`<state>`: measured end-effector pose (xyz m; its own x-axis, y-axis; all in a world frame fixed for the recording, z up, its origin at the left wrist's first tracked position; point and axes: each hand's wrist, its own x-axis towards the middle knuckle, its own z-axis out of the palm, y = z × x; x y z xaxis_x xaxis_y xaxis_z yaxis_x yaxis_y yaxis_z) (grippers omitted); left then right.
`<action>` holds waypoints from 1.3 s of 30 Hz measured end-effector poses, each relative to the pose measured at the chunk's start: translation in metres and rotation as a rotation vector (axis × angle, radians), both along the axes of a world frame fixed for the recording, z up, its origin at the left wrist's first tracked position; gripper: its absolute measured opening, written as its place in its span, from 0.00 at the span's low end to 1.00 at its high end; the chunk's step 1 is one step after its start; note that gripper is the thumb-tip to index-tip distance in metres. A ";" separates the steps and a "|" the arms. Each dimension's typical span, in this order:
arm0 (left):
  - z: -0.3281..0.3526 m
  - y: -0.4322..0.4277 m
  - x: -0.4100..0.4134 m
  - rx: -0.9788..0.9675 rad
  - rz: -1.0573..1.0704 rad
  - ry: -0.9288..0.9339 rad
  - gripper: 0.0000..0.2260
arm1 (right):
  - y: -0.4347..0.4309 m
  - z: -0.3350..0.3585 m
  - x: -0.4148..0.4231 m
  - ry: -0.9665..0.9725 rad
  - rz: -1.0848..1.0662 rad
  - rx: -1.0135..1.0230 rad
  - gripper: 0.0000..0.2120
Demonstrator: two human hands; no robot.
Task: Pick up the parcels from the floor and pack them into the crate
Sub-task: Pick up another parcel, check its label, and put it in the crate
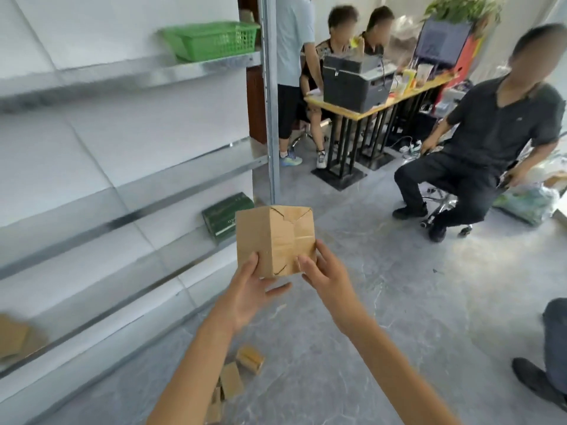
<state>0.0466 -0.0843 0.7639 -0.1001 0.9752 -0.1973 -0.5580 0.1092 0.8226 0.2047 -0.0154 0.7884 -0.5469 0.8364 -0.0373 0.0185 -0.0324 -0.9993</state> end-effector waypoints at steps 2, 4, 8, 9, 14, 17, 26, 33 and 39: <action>0.025 -0.011 -0.004 0.060 0.040 -0.018 0.41 | -0.014 0.027 -0.009 -0.043 0.029 0.056 0.17; 0.048 -0.019 -0.003 0.096 0.094 0.041 0.38 | -0.025 0.048 -0.018 -0.095 0.012 0.086 0.37; 0.083 -0.035 0.009 0.069 0.260 0.327 0.45 | -0.034 0.074 -0.031 -0.009 0.057 0.114 0.51; 0.086 -0.040 0.009 0.064 0.271 0.375 0.47 | -0.032 0.079 -0.032 0.026 0.084 0.113 0.48; 0.102 -0.071 -0.015 0.088 0.282 0.294 0.44 | -0.026 0.093 -0.019 0.279 0.306 -0.153 0.31; 0.113 -0.080 -0.023 0.122 0.235 0.254 0.42 | -0.035 0.092 -0.021 0.328 0.478 -0.309 0.27; 0.126 -0.103 -0.036 0.055 0.530 0.482 0.31 | -0.054 0.103 -0.046 0.164 0.205 0.032 0.23; 0.141 -0.128 -0.039 0.052 0.497 0.703 0.30 | -0.065 0.110 -0.052 0.129 0.294 -0.041 0.16; 0.138 -0.166 -0.015 0.015 0.481 0.640 0.32 | -0.085 0.110 -0.029 0.134 0.317 -0.109 0.18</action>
<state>0.0321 -0.2506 0.9023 -0.5998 0.7984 0.0541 0.0403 -0.0374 0.9985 0.1754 -0.1003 0.8986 -0.7844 0.6197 -0.0269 -0.0867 -0.1524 -0.9845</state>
